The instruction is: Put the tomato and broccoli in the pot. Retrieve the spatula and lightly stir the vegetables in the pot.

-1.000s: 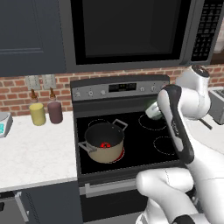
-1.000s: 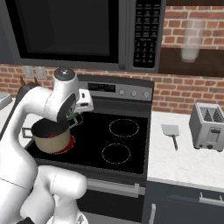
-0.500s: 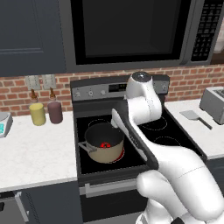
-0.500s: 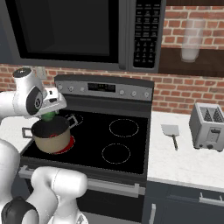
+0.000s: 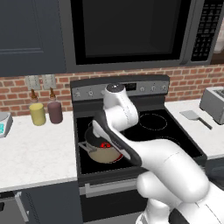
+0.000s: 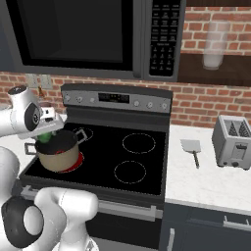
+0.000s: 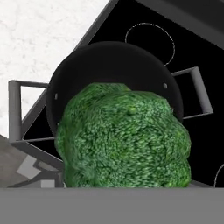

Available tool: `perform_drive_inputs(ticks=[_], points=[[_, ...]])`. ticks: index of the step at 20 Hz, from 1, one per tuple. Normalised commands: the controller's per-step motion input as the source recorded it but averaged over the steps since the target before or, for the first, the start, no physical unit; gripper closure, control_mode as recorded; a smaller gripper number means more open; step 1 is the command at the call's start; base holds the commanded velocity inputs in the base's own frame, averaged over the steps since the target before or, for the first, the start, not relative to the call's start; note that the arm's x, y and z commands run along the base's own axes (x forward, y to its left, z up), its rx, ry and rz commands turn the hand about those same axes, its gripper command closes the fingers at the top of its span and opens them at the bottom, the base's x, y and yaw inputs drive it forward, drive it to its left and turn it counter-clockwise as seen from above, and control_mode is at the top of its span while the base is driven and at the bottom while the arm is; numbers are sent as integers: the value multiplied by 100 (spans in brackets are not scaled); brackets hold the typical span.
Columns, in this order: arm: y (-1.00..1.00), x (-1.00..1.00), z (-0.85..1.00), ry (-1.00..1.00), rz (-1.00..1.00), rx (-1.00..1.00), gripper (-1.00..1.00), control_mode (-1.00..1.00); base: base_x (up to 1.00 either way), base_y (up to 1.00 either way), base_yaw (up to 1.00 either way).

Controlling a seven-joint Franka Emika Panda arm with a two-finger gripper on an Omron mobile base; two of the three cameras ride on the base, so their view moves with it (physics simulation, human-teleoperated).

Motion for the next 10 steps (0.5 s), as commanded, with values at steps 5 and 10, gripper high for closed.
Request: perform_drive_inputs(ticks=[5,10], points=[[2,47,-35,2,0,0,100,-100,0,0,0],[0,48,-51,0,-1,-2,100,-100,0,0,0]])
